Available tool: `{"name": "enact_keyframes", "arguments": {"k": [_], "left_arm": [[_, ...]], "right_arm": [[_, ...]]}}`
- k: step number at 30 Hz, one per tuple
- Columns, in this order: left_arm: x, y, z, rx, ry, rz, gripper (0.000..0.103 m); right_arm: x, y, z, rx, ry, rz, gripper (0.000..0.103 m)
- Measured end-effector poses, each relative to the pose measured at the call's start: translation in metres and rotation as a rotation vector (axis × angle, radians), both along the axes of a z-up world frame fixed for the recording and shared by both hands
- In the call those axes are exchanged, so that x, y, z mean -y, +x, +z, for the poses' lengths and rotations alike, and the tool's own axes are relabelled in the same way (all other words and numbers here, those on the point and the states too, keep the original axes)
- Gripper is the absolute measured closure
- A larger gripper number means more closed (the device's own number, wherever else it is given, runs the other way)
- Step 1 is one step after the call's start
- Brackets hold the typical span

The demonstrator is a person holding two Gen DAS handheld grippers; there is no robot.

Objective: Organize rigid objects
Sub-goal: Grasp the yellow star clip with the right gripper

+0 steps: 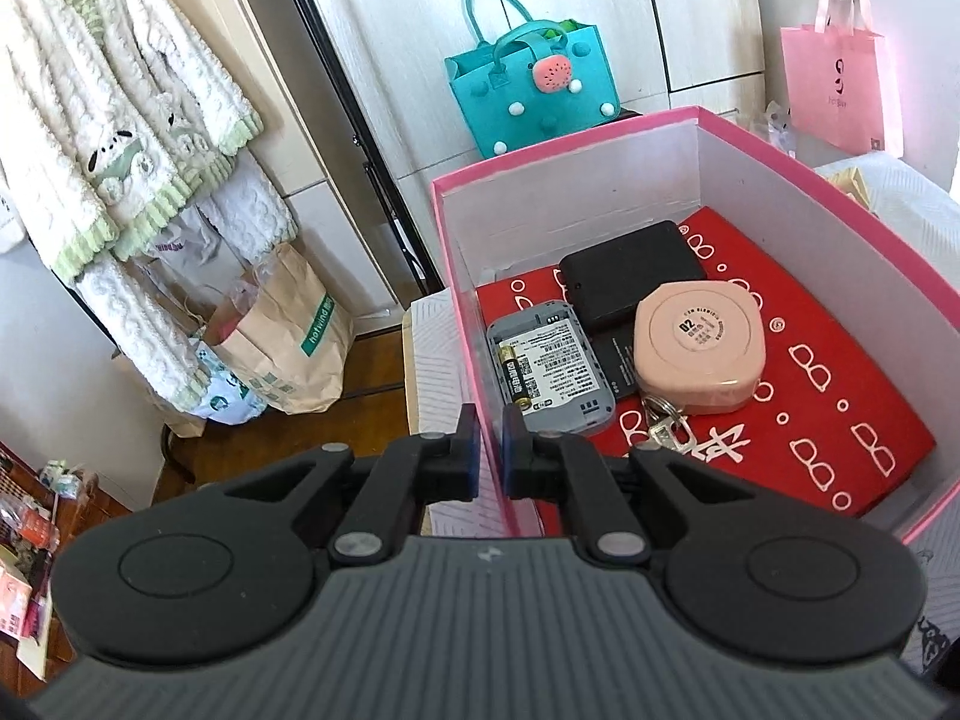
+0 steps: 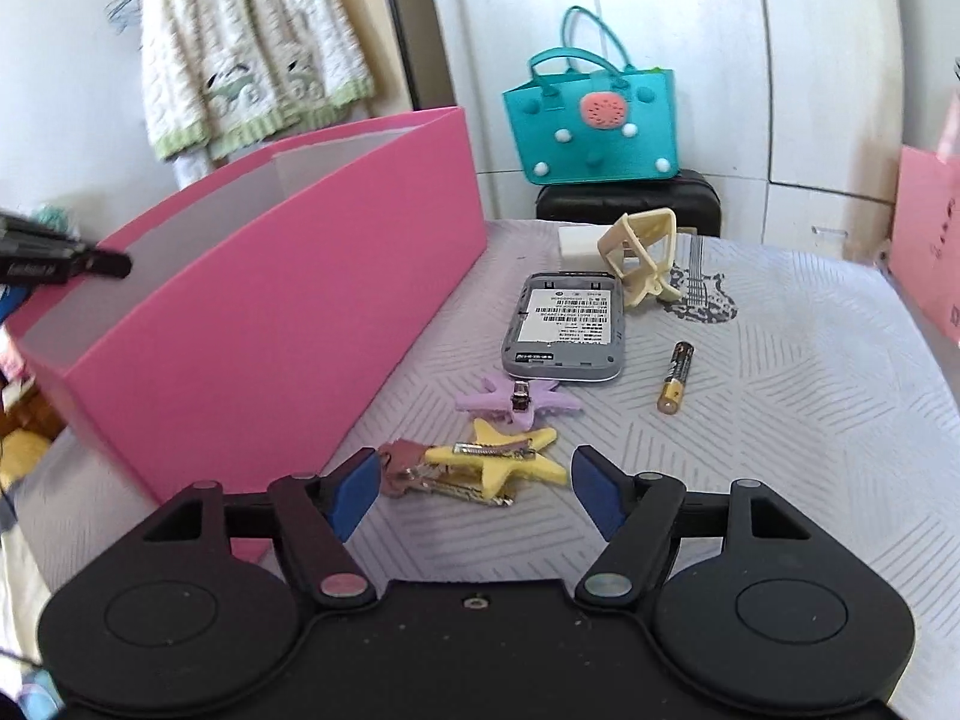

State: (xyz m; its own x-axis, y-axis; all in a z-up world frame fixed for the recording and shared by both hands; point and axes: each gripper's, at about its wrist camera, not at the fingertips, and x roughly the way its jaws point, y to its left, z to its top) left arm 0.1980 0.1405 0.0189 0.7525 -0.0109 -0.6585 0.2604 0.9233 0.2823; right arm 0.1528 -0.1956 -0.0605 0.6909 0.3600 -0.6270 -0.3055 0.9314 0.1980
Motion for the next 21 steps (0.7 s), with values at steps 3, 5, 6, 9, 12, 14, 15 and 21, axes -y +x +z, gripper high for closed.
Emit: {"name": "enact_keyframes", "arguments": {"k": [3,5,6,9,12,14,15,21], "left_arm": [[0.0,-0.003,0.0,-0.001,-0.004,0.0,0.095],[-0.001,-0.005,-0.001,0.004,-0.006,-0.001,0.095],[-0.001,-0.006,-0.001,0.003,-0.009,-0.001,0.095],[-0.004,-0.007,-0.001,-0.004,-0.028,0.0,0.095],[-0.004,-0.007,-0.001,-0.008,-0.033,0.0,0.095],[-0.004,-0.008,-0.001,-0.009,-0.031,-0.001,0.095],[-0.004,-0.008,-0.001,-0.008,-0.03,-0.002,0.095],[-0.005,-0.008,0.001,-0.011,-0.04,0.002,0.095]], "right_arm": [[0.007,0.005,-0.004,-0.005,0.07,-0.094,0.028],[0.012,0.007,-0.005,-0.013,0.08,-0.119,0.033],[0.011,0.007,-0.005,-0.01,0.077,-0.119,0.037],[0.006,0.005,-0.006,-0.006,0.057,-0.085,0.046],[0.002,0.001,-0.004,0.009,0.018,-0.063,0.054],[0.004,-0.001,-0.004,-0.003,0.026,-0.052,0.058],[0.005,-0.002,-0.005,-0.012,0.022,-0.048,0.065],[0.01,-0.005,-0.004,-0.015,0.013,-0.024,0.067]]}}
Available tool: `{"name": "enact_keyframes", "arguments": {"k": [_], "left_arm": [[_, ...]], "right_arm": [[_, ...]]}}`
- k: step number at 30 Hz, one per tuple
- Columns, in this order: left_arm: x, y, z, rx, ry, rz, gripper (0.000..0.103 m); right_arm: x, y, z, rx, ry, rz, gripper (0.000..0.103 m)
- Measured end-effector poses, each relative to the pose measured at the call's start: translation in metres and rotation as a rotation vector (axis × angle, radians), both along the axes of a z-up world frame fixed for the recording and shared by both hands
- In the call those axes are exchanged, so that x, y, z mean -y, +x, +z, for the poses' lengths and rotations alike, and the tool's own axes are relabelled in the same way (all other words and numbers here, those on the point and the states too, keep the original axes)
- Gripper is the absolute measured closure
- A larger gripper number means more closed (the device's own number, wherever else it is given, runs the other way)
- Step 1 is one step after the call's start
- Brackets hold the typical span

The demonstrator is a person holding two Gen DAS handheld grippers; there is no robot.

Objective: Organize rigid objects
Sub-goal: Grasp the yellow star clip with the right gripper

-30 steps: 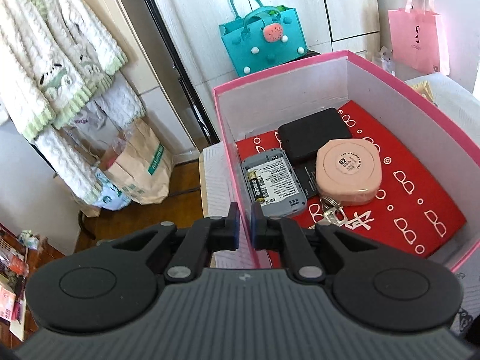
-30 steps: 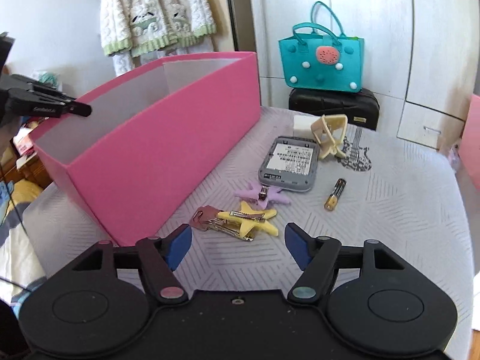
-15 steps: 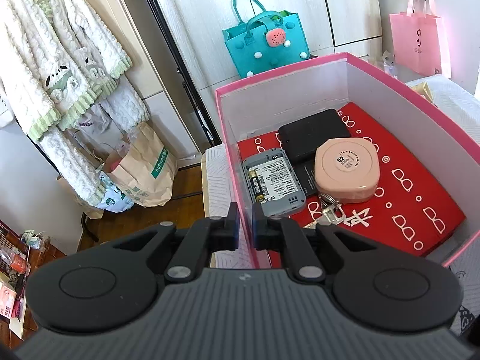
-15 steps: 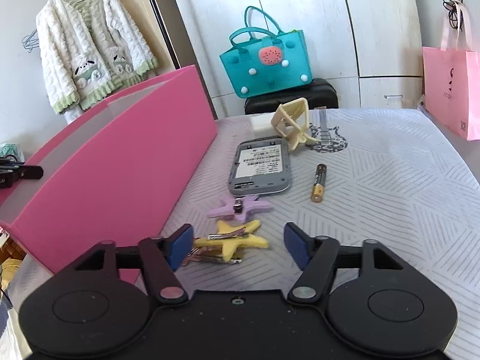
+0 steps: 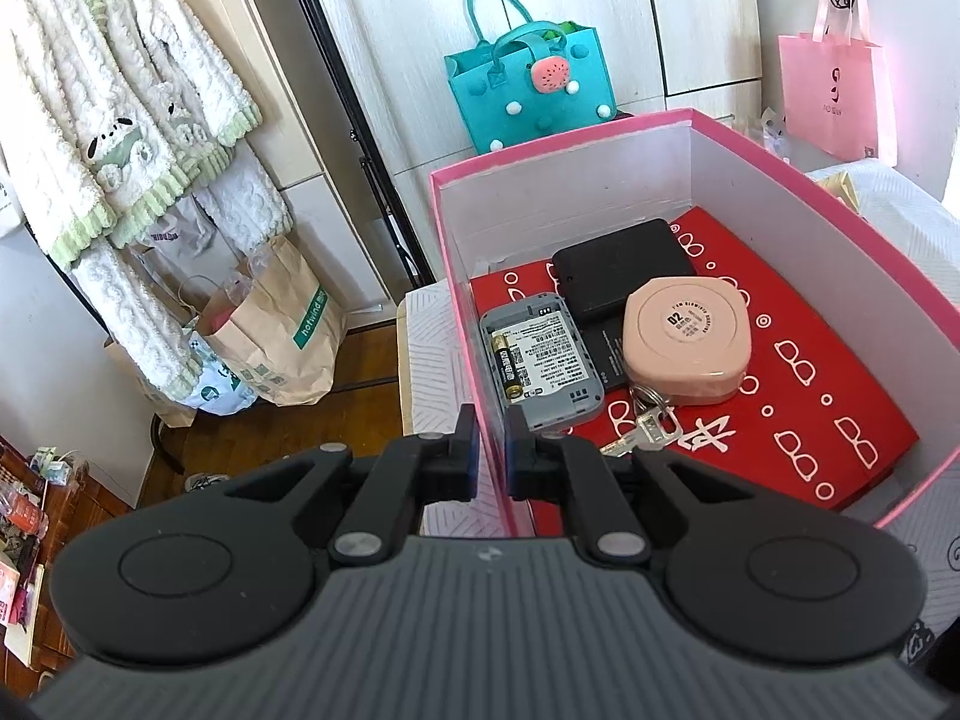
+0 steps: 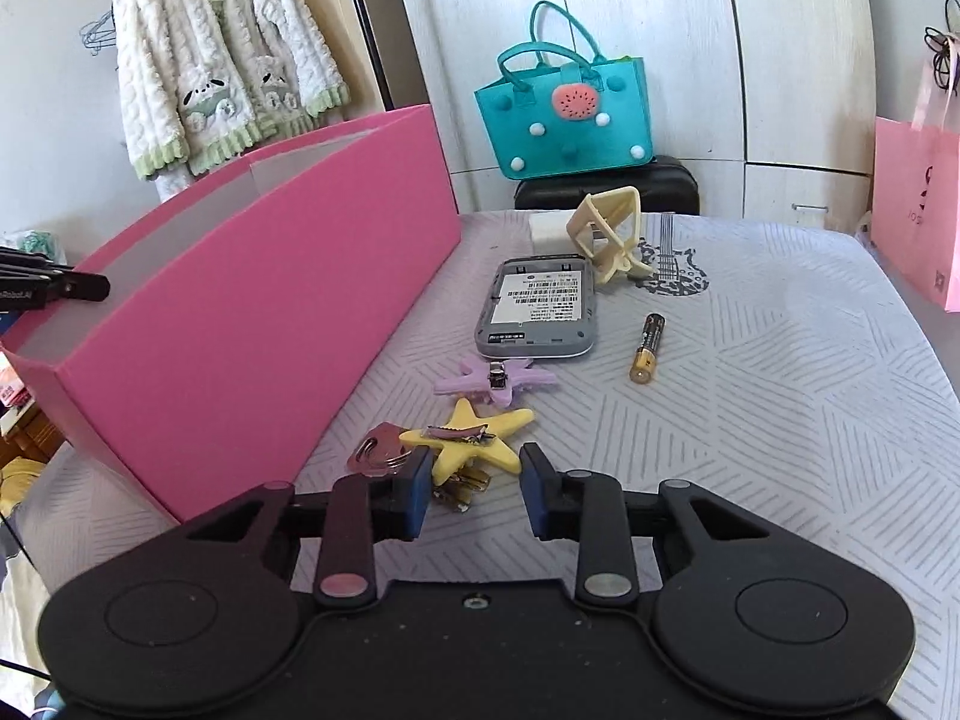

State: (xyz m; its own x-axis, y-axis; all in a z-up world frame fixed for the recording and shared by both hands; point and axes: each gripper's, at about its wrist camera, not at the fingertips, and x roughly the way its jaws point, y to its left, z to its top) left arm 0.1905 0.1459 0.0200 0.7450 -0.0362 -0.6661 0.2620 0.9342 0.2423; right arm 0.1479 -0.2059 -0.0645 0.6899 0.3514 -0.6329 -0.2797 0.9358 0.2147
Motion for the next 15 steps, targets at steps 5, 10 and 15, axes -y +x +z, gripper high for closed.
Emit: {"name": "enact_keyframes", "arguments": {"k": [5,10,15], "left_arm": [[0.0,0.001,0.001,0.003,0.004,0.001,0.095],[0.0,0.0,0.002,0.004,0.002,0.001,0.095],[-0.001,0.001,0.003,0.0,-0.006,0.002,0.096]], "right_arm": [[-0.007,0.004,-0.002,0.028,-0.048,0.02,0.05],[-0.014,0.008,-0.006,0.084,-0.101,0.029,0.056],[-0.006,0.004,0.0,0.065,-0.048,0.035,0.072]]}}
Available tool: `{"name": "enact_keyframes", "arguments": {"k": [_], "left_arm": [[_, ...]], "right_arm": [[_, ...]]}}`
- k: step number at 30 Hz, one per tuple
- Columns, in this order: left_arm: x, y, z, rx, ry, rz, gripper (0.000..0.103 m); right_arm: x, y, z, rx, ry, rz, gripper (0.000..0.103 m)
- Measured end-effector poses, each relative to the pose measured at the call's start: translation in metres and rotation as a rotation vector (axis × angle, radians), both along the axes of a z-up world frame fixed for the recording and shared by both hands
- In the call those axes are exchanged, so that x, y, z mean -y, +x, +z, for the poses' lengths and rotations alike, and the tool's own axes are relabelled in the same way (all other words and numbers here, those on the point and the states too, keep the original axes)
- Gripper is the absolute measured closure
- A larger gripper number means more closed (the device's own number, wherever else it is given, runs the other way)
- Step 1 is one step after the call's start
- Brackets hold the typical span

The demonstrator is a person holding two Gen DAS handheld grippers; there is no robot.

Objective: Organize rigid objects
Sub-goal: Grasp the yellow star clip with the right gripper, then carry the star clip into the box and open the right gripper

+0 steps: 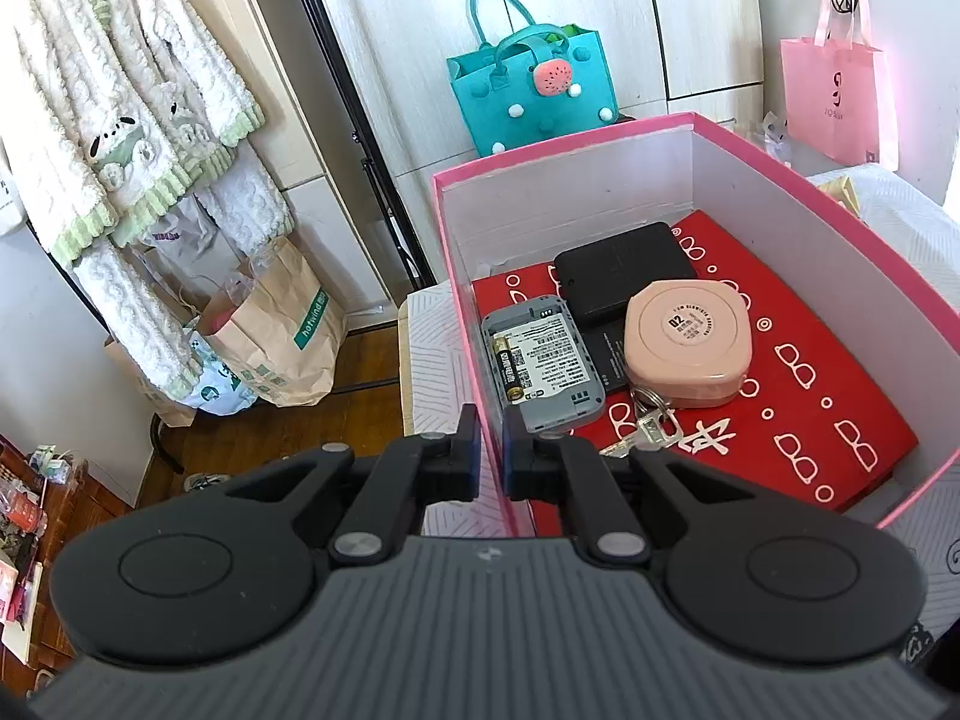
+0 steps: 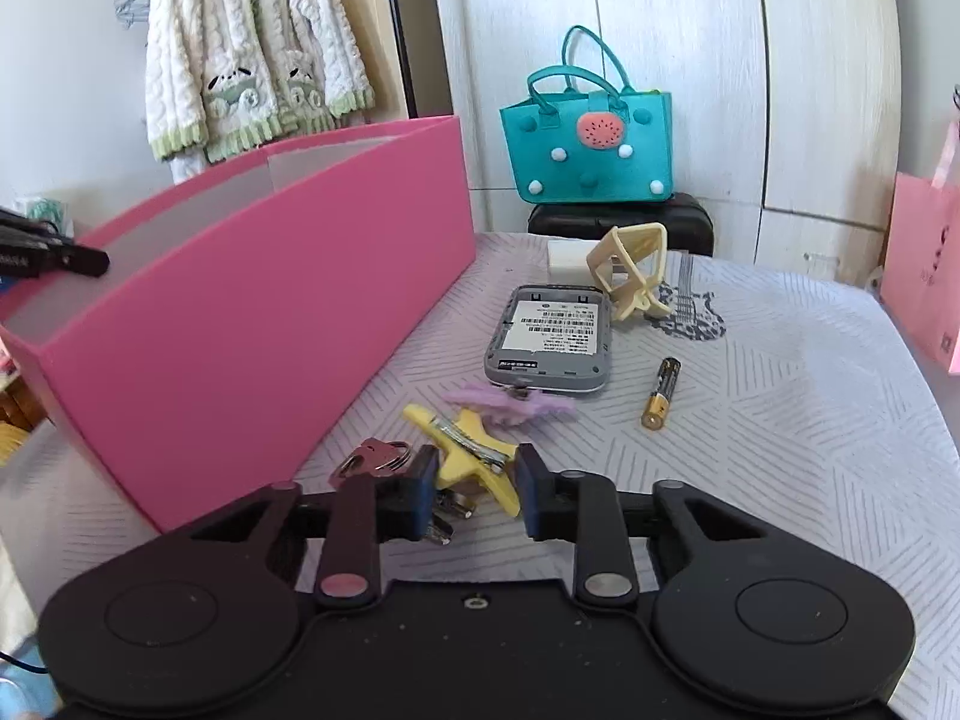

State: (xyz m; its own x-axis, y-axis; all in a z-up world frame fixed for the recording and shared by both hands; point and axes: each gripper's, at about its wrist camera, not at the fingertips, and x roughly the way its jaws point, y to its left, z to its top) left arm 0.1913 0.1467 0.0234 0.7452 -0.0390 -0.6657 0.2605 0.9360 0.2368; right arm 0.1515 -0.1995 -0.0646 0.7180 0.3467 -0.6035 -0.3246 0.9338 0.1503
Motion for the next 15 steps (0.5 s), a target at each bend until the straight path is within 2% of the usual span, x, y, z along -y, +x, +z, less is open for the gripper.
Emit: {"name": "enact_keyframes", "arguments": {"k": [1,9,15], "left_arm": [[0.0,0.0,0.0,-0.001,-0.003,0.001,0.096],[-0.002,0.0,0.0,0.002,-0.013,0.004,0.097],[-0.001,-0.001,0.001,-0.001,-0.016,0.003,0.097]], "right_arm": [[0.003,-0.001,0.001,-0.005,0.016,0.004,0.075],[0.01,-0.008,0.005,-0.02,0.069,0.002,0.075],[0.005,-0.016,0.028,0.027,0.069,0.048,0.075]]}}
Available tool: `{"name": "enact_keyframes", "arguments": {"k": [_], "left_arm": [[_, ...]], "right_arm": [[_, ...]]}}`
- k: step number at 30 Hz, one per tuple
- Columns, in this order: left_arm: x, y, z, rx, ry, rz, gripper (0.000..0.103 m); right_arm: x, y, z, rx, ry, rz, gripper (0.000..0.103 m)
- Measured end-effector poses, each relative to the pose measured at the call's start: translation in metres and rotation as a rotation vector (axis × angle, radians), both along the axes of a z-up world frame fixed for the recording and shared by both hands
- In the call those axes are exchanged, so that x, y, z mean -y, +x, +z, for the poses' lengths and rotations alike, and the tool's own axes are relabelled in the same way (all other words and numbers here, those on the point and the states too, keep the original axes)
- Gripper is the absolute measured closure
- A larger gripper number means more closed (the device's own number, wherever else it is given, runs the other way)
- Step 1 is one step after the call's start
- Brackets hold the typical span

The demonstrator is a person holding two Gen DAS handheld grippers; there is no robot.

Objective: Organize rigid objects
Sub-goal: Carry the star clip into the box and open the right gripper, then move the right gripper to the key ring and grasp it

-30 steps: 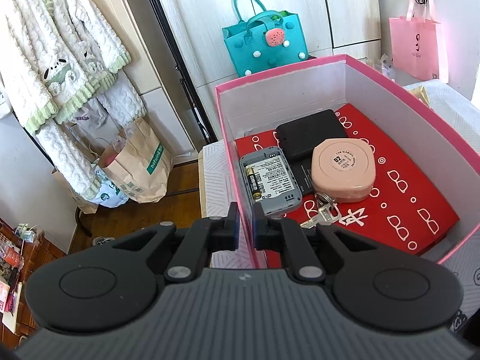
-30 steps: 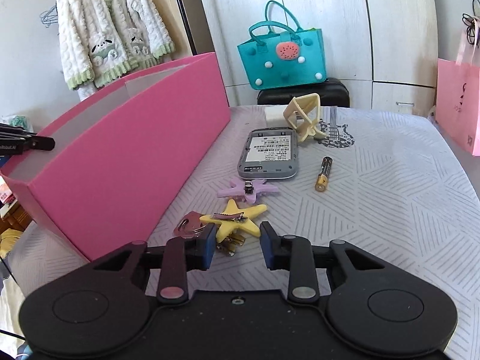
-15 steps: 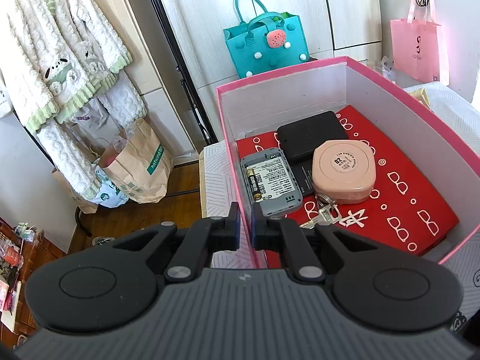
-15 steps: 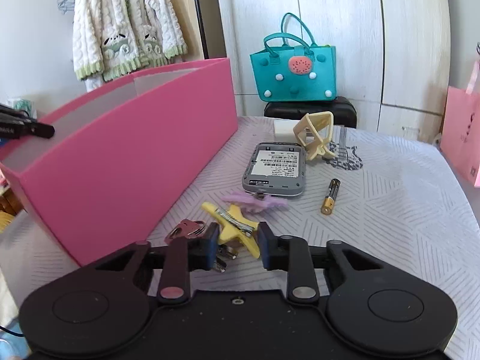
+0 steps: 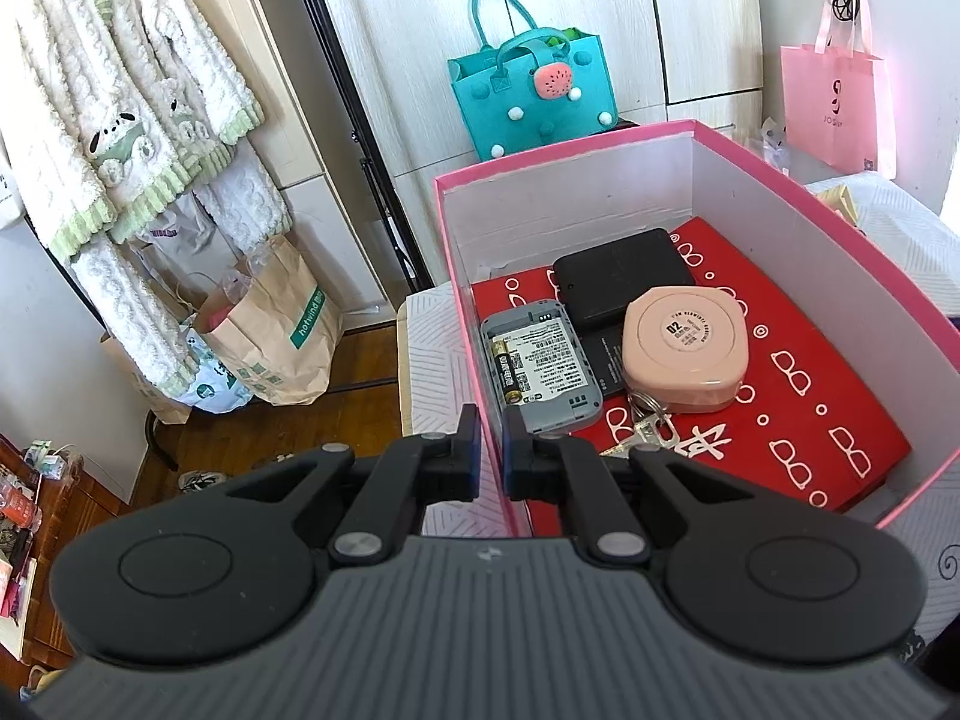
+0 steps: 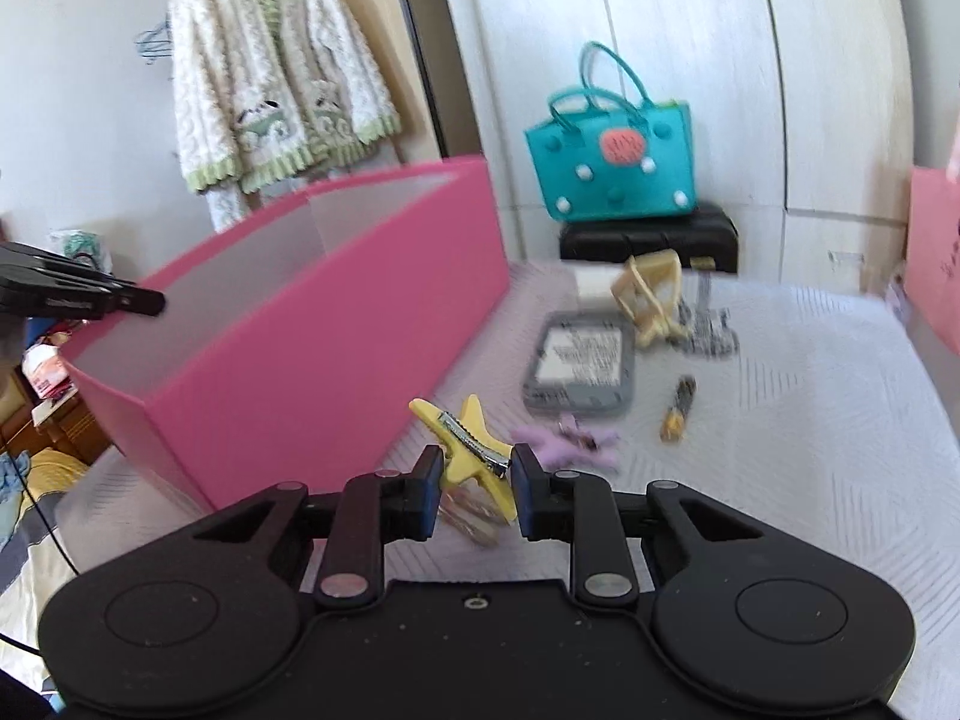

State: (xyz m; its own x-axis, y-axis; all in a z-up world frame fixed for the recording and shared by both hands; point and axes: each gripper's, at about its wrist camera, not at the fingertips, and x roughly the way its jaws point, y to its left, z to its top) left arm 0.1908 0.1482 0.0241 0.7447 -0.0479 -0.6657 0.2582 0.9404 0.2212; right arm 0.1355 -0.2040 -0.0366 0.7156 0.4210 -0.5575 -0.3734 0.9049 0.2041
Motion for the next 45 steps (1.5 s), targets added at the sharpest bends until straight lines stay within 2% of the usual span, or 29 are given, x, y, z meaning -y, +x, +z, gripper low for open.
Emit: {"name": "enact_keyframes", "arguments": {"k": [3,6,10,12,14,18,21,24,27,31,39,45], "left_arm": [[0.001,-0.001,0.0,0.0,0.0,-0.001,0.097],[0.0,-0.001,0.0,0.001,-0.003,0.0,0.097],[0.0,-0.001,0.0,0.0,-0.008,0.001,0.097],[0.0,-0.001,0.0,0.0,-0.006,0.001,0.097],[0.0,-0.001,0.0,0.0,-0.006,0.0,0.097],[-0.001,-0.001,0.0,-0.001,-0.007,-0.002,0.097],[0.0,0.0,0.0,-0.003,-0.009,0.0,0.097],[0.0,0.0,0.0,-0.004,-0.008,-0.002,0.097],[-0.001,-0.001,0.0,-0.003,-0.011,0.001,0.097],[-0.003,-0.001,-0.001,-0.011,-0.029,0.004,0.097],[-0.004,0.0,-0.001,-0.015,-0.046,0.015,0.097],[-0.004,0.001,-0.002,-0.018,-0.048,0.027,0.097]], "right_arm": [[-0.006,-0.001,0.019,0.052,-0.032,0.021,0.075],[-0.012,0.002,0.039,0.086,-0.023,0.061,0.075],[-0.029,0.011,0.068,0.136,0.012,0.163,0.075],[-0.041,0.019,0.077,0.129,0.038,0.238,0.075],[-0.059,0.031,0.081,0.097,0.044,0.323,0.075],[-0.1,0.053,0.074,0.001,-0.009,0.469,0.075],[-0.124,0.074,0.063,-0.101,-0.039,0.528,0.075],[-0.144,0.088,0.053,-0.152,-0.099,0.564,0.075],[-0.156,0.097,0.045,-0.172,-0.13,0.547,0.071],[-0.143,0.096,0.05,-0.156,-0.061,0.544,0.069],[-0.075,0.064,0.076,-0.067,0.087,0.428,0.064],[-0.026,0.037,0.078,-0.021,0.113,0.289,0.06]]}}
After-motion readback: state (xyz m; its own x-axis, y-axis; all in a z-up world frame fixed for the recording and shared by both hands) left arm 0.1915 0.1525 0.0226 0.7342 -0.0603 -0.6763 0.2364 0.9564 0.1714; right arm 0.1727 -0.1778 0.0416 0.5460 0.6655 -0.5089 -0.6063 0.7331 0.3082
